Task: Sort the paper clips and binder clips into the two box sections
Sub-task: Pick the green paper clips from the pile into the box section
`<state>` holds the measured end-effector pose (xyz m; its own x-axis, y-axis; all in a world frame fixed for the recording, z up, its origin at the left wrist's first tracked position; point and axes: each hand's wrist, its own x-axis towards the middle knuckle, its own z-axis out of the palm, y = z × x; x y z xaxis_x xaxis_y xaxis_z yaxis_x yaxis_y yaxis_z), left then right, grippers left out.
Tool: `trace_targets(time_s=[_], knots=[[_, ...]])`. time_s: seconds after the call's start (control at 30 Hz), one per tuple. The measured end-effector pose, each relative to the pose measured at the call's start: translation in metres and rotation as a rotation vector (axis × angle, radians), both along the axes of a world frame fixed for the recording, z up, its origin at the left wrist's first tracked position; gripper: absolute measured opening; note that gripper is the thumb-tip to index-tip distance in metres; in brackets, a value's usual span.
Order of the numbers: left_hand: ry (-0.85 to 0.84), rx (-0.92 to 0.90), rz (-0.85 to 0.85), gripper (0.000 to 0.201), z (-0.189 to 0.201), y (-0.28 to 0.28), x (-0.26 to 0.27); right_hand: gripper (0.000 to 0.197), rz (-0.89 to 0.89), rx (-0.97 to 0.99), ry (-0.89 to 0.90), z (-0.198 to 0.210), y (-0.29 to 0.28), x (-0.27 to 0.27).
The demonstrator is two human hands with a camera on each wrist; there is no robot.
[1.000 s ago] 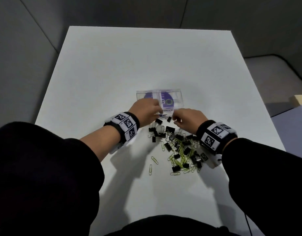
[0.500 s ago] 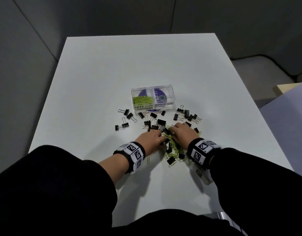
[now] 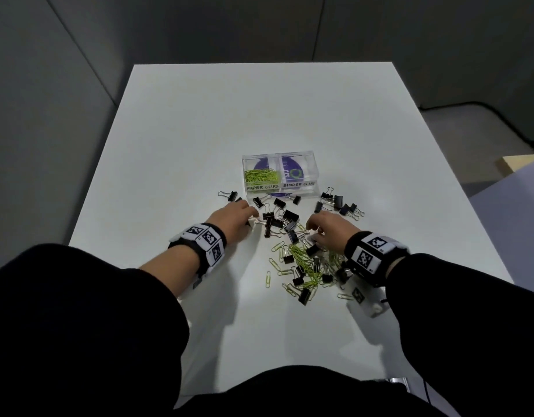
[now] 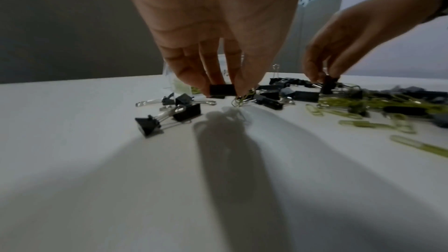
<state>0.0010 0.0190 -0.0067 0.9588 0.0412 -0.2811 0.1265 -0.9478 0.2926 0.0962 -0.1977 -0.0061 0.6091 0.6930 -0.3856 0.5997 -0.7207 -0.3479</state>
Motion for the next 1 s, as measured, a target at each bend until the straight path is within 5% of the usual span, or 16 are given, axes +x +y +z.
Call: trace_targets(time_s=[0.23, 0.47, 0.6, 0.83, 1.0], knots=[[0.031, -0.211, -0.095, 0.032, 0.004, -0.012, 0.000, 0.026, 0.027, -0.152, 0.028, -0.007, -0.002, -0.002], [0.018, -0.107, -0.237, 0.043, 0.008, -0.023, -0.006, 0.026, 0.137, -0.030, -0.154, -0.007, 0.001, -0.002], [-0.078, -0.115, -0.205, 0.038, 0.009, -0.025, -0.004, 0.032, 0.183, 0.000, -0.035, -0.004, 0.017, -0.006], [-0.228, -0.391, -0.025, 0.031, 0.009, -0.023, -0.005, 0.054, -0.039, 0.231, 0.368, -0.005, 0.033, -0.010], [-0.177, -0.425, 0.079, 0.027, 0.006, -0.020, -0.005, 0.019, -0.117, 0.286, 0.383, 0.000, 0.038, -0.005]])
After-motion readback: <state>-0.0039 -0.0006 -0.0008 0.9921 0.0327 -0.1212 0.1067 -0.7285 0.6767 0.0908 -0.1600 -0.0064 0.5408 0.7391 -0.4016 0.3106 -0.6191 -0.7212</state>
